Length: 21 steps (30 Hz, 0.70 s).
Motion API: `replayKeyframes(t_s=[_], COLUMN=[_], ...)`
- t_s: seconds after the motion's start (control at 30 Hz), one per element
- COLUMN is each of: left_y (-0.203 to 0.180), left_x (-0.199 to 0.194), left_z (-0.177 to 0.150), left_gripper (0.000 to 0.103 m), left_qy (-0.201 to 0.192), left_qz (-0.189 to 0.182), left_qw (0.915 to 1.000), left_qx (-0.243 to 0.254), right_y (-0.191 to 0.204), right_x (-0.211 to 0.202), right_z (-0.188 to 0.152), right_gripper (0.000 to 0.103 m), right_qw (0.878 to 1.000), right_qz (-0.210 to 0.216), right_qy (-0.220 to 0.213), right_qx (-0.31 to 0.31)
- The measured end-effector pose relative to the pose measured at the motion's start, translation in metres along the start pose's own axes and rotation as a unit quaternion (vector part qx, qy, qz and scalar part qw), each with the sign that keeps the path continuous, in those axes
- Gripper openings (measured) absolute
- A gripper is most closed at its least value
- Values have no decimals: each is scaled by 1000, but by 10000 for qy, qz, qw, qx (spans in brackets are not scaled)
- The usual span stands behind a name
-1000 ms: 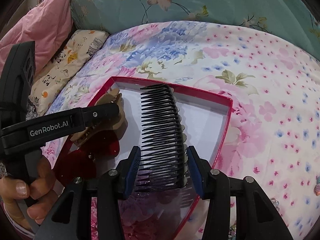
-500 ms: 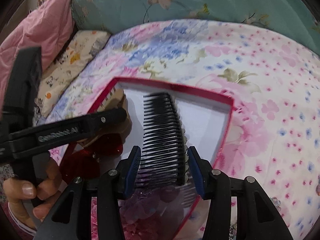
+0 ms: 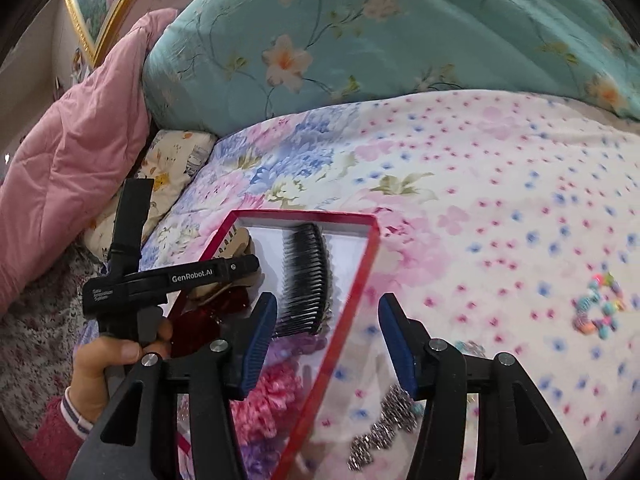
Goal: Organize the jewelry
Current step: 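Carry the comb and claw clip into the tray and release both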
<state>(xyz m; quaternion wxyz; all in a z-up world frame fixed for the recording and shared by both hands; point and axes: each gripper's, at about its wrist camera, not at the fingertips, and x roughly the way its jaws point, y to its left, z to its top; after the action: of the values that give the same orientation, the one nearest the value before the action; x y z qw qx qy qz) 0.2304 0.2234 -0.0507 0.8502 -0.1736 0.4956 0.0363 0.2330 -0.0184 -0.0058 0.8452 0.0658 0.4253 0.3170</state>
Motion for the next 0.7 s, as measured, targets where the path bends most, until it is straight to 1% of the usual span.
replayKeyframes(t_s=[0.23, 0.33, 0.47, 0.5, 0.6, 0.7], left_y=[-4, -7, -12, -13, -18, -23], left_x=[-1, -3, -13, -17, -29, -43], left_z=[0, 1, -1, -3, -7, -12], left_gripper=[59, 65, 79, 80, 83, 83], left_qy=[59, 61, 18, -13, -94, -204], left_qz=[72, 84, 119, 90, 100, 72], left_qw=[10000, 9999, 9999, 10000, 9999, 9997], left_qx=[7, 19, 23, 23, 55, 72], right_y=[-17, -26, -42, -46, -63, -84], right_x=[-11, -17, -32, -36, -51, -66], right_z=[-12, -17, -25, -27, -37, -47], right_gripper=[55, 55, 56, 57, 58, 58], right_qw=[9996, 9992, 9983, 9980, 9963, 9937], right_qz=[-38, -51, -115, -139, -273, -412], right_qy=[73, 76, 49, 35, -7, -37], right_qx=[257, 390, 574, 623, 811, 1039])
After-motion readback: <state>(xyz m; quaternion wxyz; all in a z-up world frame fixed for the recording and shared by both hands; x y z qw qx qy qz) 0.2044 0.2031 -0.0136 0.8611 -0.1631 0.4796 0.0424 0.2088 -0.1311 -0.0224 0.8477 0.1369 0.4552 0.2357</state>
